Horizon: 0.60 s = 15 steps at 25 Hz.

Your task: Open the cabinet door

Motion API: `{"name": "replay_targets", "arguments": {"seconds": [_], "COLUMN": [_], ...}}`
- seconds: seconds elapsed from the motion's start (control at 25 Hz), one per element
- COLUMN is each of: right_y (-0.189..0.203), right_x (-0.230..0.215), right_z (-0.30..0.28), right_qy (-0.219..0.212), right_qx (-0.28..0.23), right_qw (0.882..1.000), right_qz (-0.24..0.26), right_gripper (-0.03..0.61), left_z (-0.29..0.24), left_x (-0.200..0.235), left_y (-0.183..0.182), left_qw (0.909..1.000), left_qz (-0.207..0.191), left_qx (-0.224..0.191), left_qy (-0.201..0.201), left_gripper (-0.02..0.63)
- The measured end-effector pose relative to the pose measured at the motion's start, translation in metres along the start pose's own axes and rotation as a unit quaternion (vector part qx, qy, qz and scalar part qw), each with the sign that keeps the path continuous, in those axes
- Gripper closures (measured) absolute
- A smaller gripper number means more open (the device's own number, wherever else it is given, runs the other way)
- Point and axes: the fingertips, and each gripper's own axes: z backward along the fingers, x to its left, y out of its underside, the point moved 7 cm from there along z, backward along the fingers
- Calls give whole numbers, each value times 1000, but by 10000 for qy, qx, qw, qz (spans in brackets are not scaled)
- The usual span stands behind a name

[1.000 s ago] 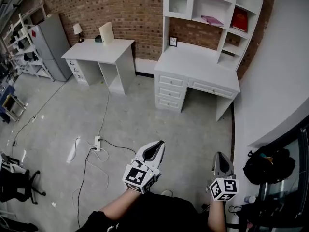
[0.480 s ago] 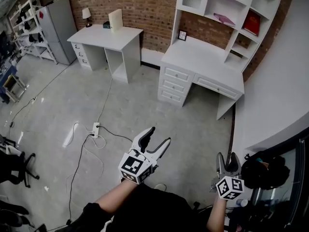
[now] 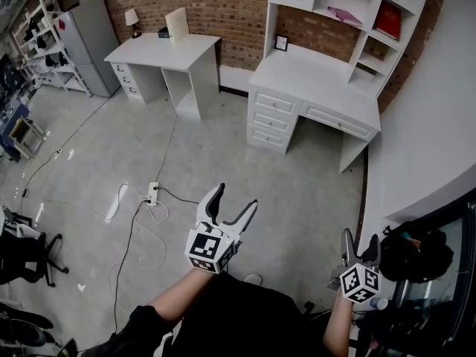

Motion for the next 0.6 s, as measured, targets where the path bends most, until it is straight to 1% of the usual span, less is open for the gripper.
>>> {"name": "replay_targets", "arguments": {"seconds": [0.16,0.32,0.4,0.52,0.6], "right_y": [12,24,32,36,37], "right_x": [6,8,9,10,7], "right_z": [-2,-4,-5,-11,-15], "right_qy": [-271,-523,-633,-684,-657], "right_qx": [205,387,511,603,618], "right_qw": [9992,9978,9966,9958,9959], "right_qz": [211,147,158,98,43], "right_gripper": [114,115,115,115,115], "left_z": [-2,2,7,5,0], "left_x": [-11,-17,-18,-18,-19], "left_y": [4,7,11,15,16], "left_qw": [9999,9999,9997,9992,9991], "left_qz": [-70,-87,-127,-154,-149], "left_qx": [81,108,209,368,399], "left_qy": [65,-46,-90,-90,-68], "left_gripper": [258,259,259,259,259]}}
